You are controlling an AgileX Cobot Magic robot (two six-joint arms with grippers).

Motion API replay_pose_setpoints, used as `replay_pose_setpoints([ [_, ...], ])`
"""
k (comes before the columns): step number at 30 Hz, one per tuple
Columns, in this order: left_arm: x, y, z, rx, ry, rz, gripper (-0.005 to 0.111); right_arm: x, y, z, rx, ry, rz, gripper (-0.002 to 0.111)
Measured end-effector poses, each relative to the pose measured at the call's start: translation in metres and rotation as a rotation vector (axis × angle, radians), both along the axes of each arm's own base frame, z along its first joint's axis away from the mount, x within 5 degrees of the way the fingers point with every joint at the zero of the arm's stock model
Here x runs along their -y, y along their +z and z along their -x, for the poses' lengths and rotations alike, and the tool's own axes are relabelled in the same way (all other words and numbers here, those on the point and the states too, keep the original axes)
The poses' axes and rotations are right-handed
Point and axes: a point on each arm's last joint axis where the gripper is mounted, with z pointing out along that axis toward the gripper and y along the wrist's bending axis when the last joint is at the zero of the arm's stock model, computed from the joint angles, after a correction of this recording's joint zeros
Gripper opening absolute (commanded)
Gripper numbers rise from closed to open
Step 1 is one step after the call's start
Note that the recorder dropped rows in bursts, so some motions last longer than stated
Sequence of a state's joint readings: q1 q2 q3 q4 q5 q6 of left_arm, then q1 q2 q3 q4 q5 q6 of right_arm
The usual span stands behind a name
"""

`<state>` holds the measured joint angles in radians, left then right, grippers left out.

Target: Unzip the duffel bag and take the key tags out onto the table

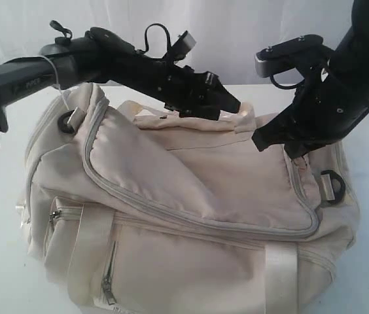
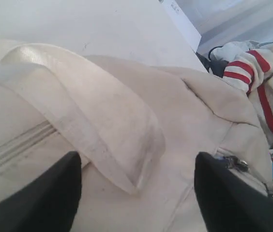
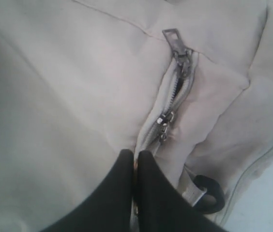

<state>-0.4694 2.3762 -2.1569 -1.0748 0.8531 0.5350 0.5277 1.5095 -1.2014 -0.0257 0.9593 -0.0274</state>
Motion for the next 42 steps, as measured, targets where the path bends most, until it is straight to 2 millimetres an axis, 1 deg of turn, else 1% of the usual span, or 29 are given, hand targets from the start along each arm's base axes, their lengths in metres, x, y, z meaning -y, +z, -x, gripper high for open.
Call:
replay_pose_setpoints([
  [2,0.019,-0.009,0.007,0.015,-0.003,-0.003,0.068,0.0,0.0,0.0,-0.004,0.0,0.002,0.0],
  [3,0.023,-0.013,0.008,0.011,-0.009,-0.007,0.066,0.0,0.0,0.0,-0.004,0.0,0.002,0.0],
  [4,0.026,-0.022,0.008,-0.004,-0.013,-0.016,0.063,0.0,0.0,0.0,-0.004,0.0,0.002,0.0],
  [6,0.027,-0.029,0.007,-0.017,-0.01,-0.017,0.048,0.0,0.0,0.0,-0.004,0.0,0.002,0.0],
  [7,0.027,-0.029,0.007,-0.015,-0.006,-0.017,0.034,0.0,0.0,0.0,-0.004,0.0,0.002,0.0],
  [8,0.028,-0.028,0.005,-0.013,0.015,-0.004,0.025,0.0,0.0,0.0,-0.004,0.0,0.002,0.0],
  [9,0.028,-0.027,0.004,-0.009,0.023,0.007,0.009,0.0,0.0,0.0,-0.004,0.0,0.002,0.0],
  [10,0.029,-0.025,0.004,-0.006,0.03,0.035,0.002,0.0,0.0,0.0,-0.002,0.0,0.001,0.0],
  [11,0.03,-0.024,0.003,-0.001,0.031,0.048,0.0,0.0,0.0,0.0,-0.002,0.0,0.001,0.0],
  [17,0.031,-0.017,0.0,0.055,0.043,0.087,0.0,0.0,0.0,-0.001,0.007,0.001,-0.002,0.0],
  [21,0.029,-0.005,-0.004,0.092,0.049,0.108,0.0,0.0,0.0,-0.001,0.013,0.001,-0.005,0.0],
  [25,0.023,0.009,-0.01,0.127,0.051,0.131,0.0,-0.001,0.001,-0.002,0.022,0.002,-0.008,0.0],
  [28,0.019,0.014,-0.012,0.136,0.046,0.138,0.0,-0.001,0.001,-0.002,0.024,0.002,-0.009,0.0],
  [31,0.016,0.016,-0.014,0.12,0.049,0.144,0.0,0.0,0.001,-0.001,0.016,0.001,-0.005,0.0],
  [37,0.016,0.016,-0.014,0.12,0.04,0.131,0.0,0.001,-0.001,0.001,-0.004,0.0,0.005,0.0],
  [42,0.016,0.016,-0.013,0.116,0.035,0.128,0.0,0.004,-0.015,0.008,-0.053,-0.001,0.027,0.0],
])
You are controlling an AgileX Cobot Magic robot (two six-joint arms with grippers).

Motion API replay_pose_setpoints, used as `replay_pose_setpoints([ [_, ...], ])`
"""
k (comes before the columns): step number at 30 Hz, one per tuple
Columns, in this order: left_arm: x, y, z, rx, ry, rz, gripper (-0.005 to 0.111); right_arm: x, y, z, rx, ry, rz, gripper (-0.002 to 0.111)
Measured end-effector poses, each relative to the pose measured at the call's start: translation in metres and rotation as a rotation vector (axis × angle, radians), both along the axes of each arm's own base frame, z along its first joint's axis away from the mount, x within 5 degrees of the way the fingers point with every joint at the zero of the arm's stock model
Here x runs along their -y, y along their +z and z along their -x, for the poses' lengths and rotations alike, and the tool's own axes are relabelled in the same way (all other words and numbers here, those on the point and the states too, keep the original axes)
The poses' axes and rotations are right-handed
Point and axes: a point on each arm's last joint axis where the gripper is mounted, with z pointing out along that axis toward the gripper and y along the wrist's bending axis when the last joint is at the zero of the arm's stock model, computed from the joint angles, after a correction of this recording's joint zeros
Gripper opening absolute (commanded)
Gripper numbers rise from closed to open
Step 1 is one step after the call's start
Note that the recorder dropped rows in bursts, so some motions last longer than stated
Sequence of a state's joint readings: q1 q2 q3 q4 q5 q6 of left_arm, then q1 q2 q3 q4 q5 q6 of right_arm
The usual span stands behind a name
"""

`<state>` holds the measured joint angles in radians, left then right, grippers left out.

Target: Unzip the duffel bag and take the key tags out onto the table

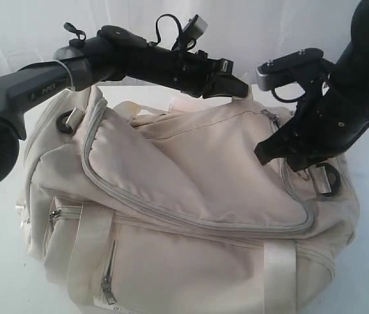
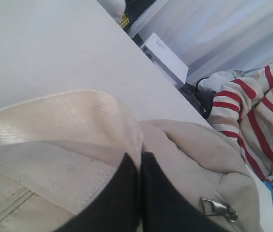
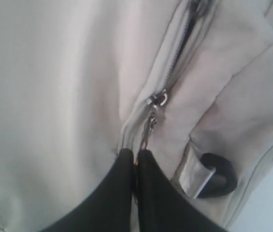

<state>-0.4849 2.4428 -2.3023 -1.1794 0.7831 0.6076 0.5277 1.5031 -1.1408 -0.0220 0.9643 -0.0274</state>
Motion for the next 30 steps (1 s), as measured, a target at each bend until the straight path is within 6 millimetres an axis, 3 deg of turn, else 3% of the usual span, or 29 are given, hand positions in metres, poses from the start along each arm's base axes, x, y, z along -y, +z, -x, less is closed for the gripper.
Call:
replay_pose_setpoints([
  [10,0.0,0.0,0.0,0.001,-0.001,-0.002,0.0,0.011,0.003,0.025,-0.008,-0.01,-0.039,0.0],
  [30,-0.002,0.0,-0.002,-0.001,0.012,0.001,0.0,0.045,0.017,0.105,-0.017,-0.035,-0.199,0.0],
])
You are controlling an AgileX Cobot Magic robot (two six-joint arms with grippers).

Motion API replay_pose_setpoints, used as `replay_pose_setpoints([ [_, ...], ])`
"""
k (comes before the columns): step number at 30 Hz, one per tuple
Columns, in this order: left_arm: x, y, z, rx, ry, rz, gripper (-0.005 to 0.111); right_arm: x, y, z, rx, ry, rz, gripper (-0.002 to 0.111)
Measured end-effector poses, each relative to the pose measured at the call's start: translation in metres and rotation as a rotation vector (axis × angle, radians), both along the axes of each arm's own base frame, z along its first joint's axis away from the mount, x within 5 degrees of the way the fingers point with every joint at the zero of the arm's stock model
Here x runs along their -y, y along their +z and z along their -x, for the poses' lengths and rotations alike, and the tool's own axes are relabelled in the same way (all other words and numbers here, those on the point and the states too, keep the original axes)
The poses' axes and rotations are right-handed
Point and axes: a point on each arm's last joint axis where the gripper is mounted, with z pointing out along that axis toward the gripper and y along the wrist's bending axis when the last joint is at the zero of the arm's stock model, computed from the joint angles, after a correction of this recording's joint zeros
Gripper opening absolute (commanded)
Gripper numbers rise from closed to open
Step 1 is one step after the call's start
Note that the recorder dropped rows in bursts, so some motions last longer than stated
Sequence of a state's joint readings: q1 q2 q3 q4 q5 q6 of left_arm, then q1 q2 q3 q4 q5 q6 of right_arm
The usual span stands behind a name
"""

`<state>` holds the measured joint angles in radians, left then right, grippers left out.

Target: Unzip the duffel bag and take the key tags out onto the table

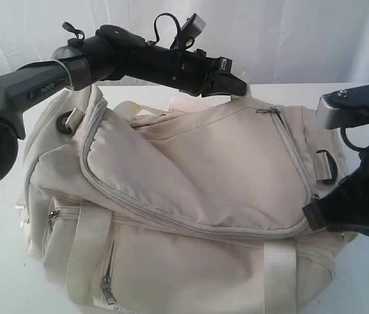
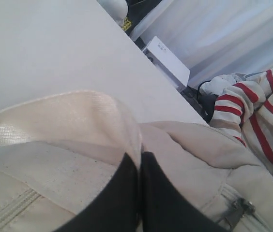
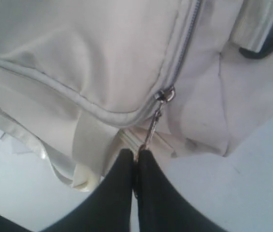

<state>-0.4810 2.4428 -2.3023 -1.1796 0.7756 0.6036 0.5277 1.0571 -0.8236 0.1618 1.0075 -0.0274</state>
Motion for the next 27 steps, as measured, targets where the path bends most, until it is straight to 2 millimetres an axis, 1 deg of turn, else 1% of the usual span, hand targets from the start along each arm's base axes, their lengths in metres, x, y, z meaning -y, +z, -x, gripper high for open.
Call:
replay_pose_setpoints([
  [4,-0.001,0.0,-0.001,-0.003,0.007,0.001,0.0,0.001,-0.004,0.009,-0.016,-0.001,-0.048,0.0],
  [11,-0.001,0.0,-0.002,-0.013,0.021,0.005,0.0,-0.005,-0.022,0.019,-0.067,0.023,-0.141,0.0],
  [19,-0.002,0.0,-0.003,-0.013,0.028,0.006,0.0,-0.014,-0.034,0.021,-0.043,0.056,-0.28,0.0],
  [27,-0.002,0.0,-0.004,-0.01,0.038,0.006,0.0,-0.016,-0.039,0.021,-0.026,0.04,-0.322,0.0],
])
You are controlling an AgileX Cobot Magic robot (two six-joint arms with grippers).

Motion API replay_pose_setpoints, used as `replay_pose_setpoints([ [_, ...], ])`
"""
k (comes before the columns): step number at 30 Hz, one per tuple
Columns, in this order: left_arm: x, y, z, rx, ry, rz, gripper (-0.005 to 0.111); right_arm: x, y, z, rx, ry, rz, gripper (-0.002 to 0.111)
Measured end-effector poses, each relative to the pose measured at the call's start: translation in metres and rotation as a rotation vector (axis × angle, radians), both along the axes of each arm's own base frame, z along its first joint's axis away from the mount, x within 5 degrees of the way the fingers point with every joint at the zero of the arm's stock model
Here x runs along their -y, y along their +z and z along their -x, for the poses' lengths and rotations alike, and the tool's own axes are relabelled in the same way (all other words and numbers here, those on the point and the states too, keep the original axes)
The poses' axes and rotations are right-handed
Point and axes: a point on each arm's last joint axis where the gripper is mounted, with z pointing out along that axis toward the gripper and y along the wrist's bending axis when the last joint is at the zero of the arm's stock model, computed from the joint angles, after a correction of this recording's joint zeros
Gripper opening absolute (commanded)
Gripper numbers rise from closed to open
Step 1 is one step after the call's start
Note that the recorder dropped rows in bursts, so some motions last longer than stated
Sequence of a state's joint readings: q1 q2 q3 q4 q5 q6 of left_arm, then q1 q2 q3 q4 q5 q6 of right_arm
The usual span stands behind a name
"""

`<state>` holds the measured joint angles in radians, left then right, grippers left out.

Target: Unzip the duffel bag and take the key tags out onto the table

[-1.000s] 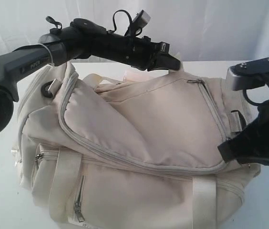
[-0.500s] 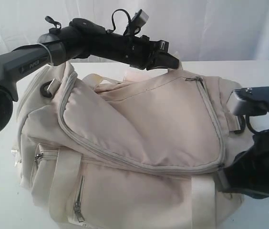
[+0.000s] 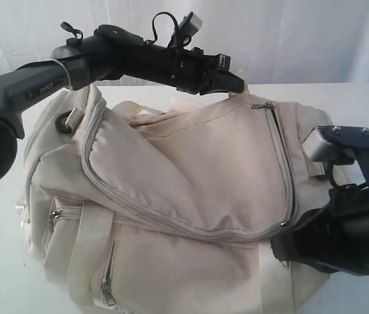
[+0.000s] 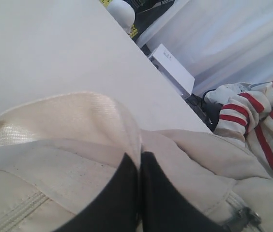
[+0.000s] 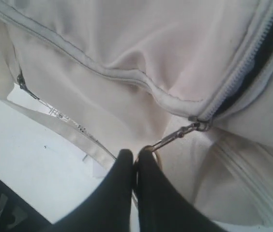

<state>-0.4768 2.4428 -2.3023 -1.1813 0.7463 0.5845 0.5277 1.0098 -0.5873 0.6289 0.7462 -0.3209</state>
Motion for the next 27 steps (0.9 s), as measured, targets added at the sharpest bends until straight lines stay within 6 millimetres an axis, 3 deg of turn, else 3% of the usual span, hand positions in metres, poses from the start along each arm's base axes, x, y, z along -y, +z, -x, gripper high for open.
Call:
replay_pose_setpoints([
  [9,-0.001,0.0,-0.001,0.001,0.004,0.0,0.0,-0.007,-0.002,-0.003,0.003,0.046,-0.039,0.0],
  [13,-0.001,0.0,-0.001,0.0,0.002,0.0,0.017,-0.007,-0.003,-0.004,0.004,0.056,-0.027,0.003],
  [16,-0.002,0.0,-0.001,0.0,0.005,0.0,0.04,-0.007,-0.004,-0.003,0.015,0.078,-0.02,0.02],
  [19,-0.005,0.001,-0.004,0.002,0.013,0.001,0.056,-0.007,-0.005,-0.001,0.002,0.101,-0.013,0.045],
  [22,-0.007,0.002,-0.005,0.006,0.015,0.003,0.056,-0.007,-0.005,0.0,-0.002,0.106,-0.012,0.065],
  [27,-0.01,0.015,-0.001,0.057,0.001,-0.035,0.053,-0.009,0.008,-0.003,0.024,0.13,-0.021,0.068],
])
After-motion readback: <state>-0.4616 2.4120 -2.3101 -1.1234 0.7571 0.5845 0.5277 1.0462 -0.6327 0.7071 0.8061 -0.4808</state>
